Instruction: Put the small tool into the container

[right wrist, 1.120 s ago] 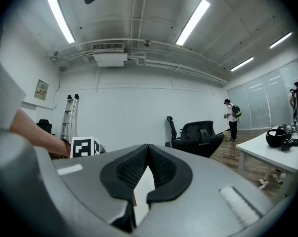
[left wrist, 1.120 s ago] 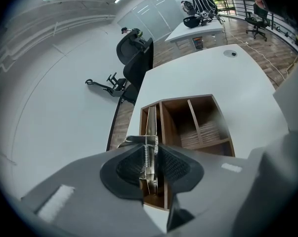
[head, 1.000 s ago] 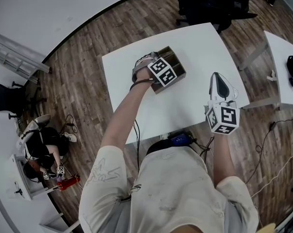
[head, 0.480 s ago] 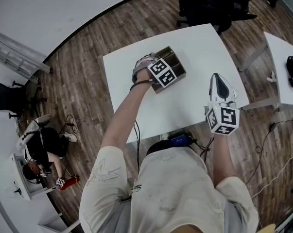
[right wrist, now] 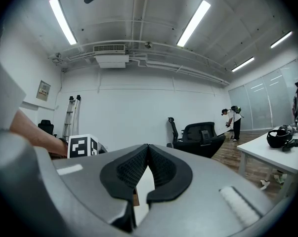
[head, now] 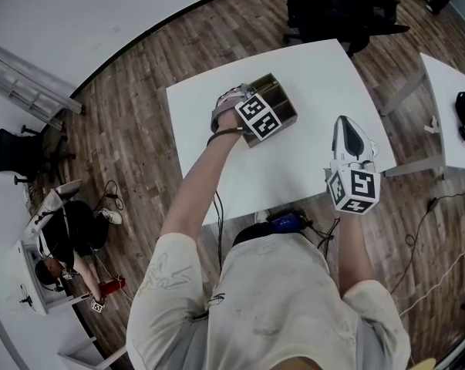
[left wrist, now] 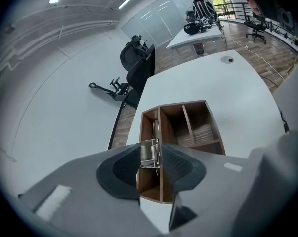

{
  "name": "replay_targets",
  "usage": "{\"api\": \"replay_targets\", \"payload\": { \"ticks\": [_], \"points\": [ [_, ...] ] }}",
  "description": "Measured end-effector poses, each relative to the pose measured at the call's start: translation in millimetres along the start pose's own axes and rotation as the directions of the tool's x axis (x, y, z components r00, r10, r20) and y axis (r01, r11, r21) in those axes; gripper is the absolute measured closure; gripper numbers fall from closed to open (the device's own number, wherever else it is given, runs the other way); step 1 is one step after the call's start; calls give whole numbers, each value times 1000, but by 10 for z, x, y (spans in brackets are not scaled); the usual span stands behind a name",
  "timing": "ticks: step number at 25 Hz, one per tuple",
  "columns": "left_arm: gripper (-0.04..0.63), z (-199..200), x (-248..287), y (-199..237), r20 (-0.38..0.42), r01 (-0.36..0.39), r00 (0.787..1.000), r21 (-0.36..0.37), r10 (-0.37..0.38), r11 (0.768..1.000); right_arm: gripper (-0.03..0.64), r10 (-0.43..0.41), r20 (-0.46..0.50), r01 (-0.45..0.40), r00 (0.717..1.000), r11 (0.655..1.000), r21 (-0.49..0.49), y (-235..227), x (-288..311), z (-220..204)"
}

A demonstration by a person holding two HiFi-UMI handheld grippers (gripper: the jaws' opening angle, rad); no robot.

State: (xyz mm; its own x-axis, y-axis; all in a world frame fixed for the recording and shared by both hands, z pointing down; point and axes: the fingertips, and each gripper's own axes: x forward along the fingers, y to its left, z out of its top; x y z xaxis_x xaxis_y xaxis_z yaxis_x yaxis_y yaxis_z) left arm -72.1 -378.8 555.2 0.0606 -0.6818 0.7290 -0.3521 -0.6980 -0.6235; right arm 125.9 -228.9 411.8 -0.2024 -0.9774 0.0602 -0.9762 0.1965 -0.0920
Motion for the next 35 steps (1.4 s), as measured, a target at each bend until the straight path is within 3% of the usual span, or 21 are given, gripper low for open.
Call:
{"api": "replay_targets", "payload": {
  "ticks": [9,19,26,29,35],
  "points": [
    [446,176,-251,46,72,-21,997,-17,22,1000,612,13,-2,-13,1000,1000,-3,16,39,-1],
    [453,392,-608,77,208,-13,978,-111,36,994,612,23,4,-23,1000,1000,-14,47,71,38],
    [468,532,-907,245,346,-30,931,-243,116,969,612,25,5,-25,1000,1000,-18,56,84,38],
    [466,592,-1059,264,401,21,910,-299,106,954,612,26,4,-26,1000,999,-18,58,86,35],
    [456,774,-1489,458,536,102,829,-420,156,902,612,30,3,-30,1000,999,-20,56,102,22]
  ]
}}
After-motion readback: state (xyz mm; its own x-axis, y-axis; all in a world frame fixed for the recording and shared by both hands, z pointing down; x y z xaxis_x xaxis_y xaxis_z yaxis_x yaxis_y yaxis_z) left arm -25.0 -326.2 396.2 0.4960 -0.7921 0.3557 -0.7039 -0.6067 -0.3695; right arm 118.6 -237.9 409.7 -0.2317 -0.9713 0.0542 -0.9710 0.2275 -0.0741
